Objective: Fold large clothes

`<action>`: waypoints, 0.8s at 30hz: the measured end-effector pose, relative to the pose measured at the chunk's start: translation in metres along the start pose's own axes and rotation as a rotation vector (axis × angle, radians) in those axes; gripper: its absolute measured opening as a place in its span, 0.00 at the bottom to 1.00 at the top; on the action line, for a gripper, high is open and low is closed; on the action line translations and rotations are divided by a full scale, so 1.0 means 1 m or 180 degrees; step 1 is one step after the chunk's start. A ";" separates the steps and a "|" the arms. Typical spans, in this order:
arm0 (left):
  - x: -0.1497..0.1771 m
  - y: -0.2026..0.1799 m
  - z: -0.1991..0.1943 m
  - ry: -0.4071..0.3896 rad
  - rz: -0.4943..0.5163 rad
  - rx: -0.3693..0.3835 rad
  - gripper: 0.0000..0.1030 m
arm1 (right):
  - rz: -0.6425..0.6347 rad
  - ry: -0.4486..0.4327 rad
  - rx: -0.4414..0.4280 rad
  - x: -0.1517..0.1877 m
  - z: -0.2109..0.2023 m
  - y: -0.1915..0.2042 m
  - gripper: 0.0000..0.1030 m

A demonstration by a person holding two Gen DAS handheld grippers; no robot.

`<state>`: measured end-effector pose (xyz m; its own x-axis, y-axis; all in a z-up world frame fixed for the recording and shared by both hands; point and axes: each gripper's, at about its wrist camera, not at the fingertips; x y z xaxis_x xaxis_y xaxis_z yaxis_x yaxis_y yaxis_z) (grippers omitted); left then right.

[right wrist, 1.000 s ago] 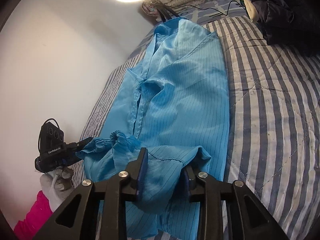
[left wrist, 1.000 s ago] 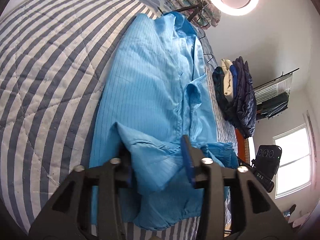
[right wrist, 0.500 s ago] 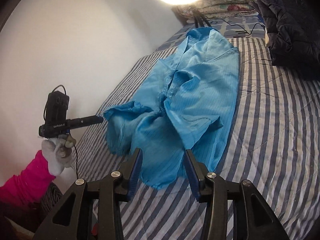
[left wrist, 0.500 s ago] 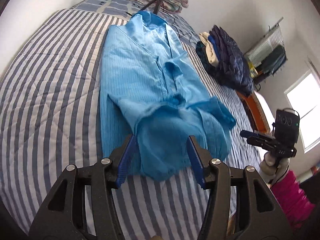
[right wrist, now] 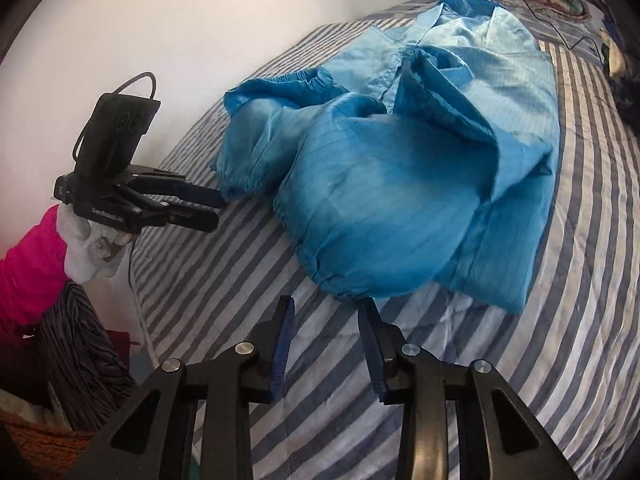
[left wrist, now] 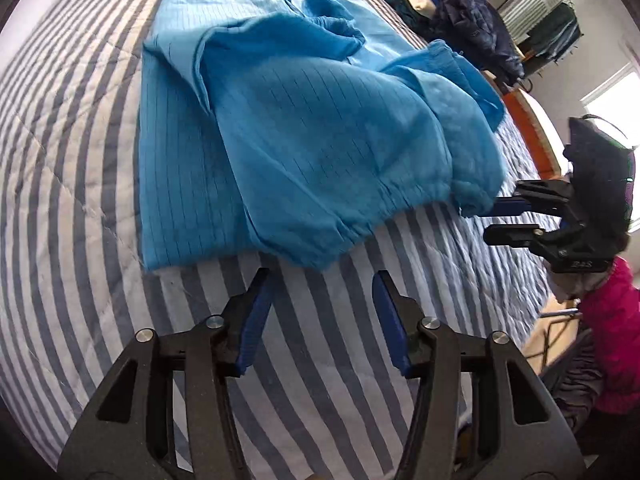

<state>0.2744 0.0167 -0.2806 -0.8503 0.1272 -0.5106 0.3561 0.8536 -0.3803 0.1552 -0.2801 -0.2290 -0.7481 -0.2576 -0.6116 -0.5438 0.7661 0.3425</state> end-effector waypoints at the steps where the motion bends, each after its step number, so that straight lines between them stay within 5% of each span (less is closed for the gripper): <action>1: -0.004 0.000 -0.002 -0.0052 -0.0009 -0.0021 0.50 | -0.0028 -0.0036 0.0033 -0.005 -0.001 0.001 0.33; 18: -0.099 0.013 -0.028 -0.1118 -0.0357 -0.0211 0.50 | 0.0250 -0.0975 0.0596 -0.103 -0.024 -0.027 0.33; 24: -0.108 0.034 -0.032 -0.1212 -0.0581 -0.0184 0.50 | 0.0424 -0.1211 0.0671 -0.122 -0.039 -0.039 0.33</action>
<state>0.3661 0.0483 -0.2139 -0.6897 -0.2150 -0.6914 0.1815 0.8731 -0.4525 0.2527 -0.3016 -0.1403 -0.5918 0.0560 -0.8041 -0.3335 0.8912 0.3075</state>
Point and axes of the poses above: each gripper's, at about its wrist camera, not at the fingertips, and z roughly the way its jaws point, y to its left, x to its underside, and after that the axes turned 12 degrees about -y, right-handed
